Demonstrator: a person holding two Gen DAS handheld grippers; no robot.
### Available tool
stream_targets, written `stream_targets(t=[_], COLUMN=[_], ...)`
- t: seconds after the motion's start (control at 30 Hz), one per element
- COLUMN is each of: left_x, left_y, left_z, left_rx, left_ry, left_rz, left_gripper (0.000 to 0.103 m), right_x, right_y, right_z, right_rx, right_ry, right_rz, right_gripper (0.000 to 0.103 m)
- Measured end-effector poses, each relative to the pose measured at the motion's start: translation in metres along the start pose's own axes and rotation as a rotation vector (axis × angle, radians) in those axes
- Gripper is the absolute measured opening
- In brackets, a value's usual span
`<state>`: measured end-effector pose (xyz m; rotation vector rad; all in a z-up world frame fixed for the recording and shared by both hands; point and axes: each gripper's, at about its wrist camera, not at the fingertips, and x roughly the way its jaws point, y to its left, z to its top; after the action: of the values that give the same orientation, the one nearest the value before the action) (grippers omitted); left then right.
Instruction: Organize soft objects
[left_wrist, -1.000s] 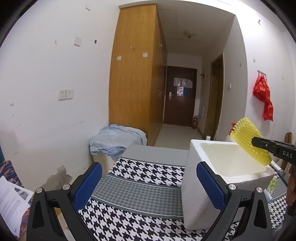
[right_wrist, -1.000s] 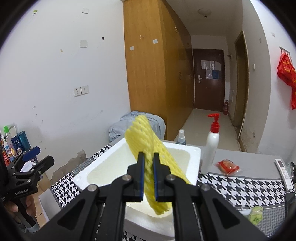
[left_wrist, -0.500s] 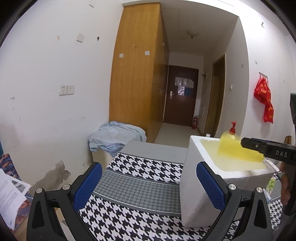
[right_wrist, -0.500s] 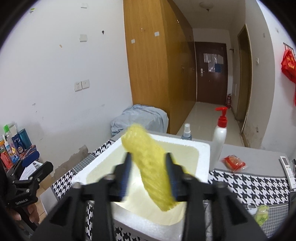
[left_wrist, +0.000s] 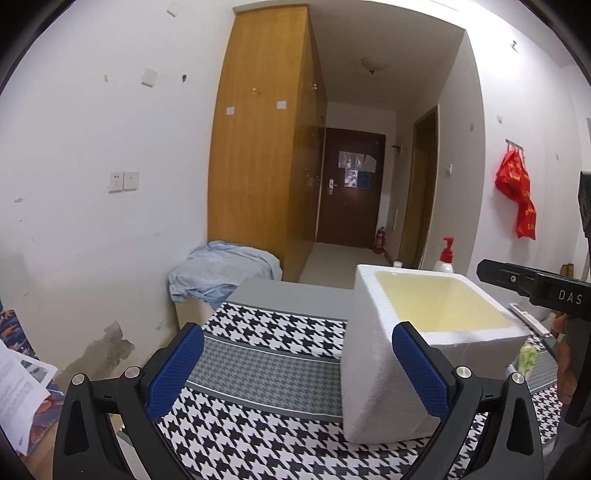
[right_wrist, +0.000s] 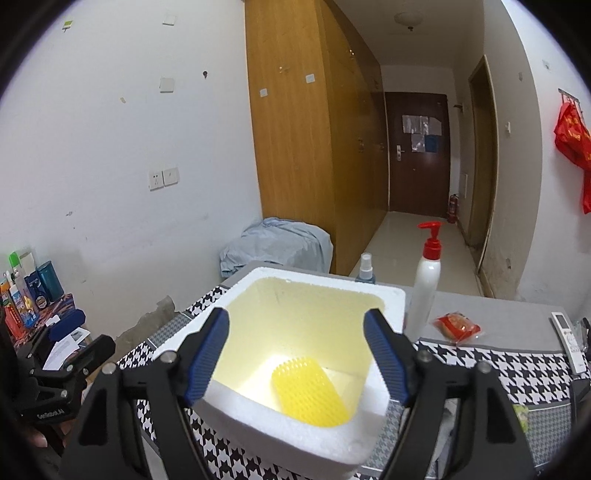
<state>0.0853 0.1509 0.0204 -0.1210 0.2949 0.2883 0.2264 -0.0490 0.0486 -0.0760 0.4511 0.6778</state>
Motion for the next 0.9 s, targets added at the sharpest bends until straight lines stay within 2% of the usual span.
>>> stream_targets(t=[0.07,0.13,0.23,0.6,0.9], left_x=[-0.004,-0.008,-0.012,-0.03,-0.053], left_y=[-0.005,-0.007,-0.014,-0.039,-0.062], left_z=[0.001,0.001,0.002,0.004,0.002], left_rx=[0.005,0.008,0.008,0.014,0.052], left_ry=[-0.006,-0.009,-0.009,-0.015,-0.061], left_rz=[-0.004,-0.007,-0.013,-0.033,-0.077], left_gripper=[0.102,0.102,0.102,0.102,0.102], right_x=[-0.006,-0.012,-0.023,-0.069,-0.101], right_y=[-0.001,-0.003,-0.005,-0.016,-0.025], right_z=[-0.002,-0.003,-0.004,-0.015,-0.028], right_rx=[0.008,0.016,0.015,-0.008,0.0], right_ry=[-0.011,-0.02,-0.041,-0.107,-0.172], right_rz=[0.005,0.01,0.002,0.016,-0.005], right_gripper=[0.088,0.098,0.103,0.103,0.103])
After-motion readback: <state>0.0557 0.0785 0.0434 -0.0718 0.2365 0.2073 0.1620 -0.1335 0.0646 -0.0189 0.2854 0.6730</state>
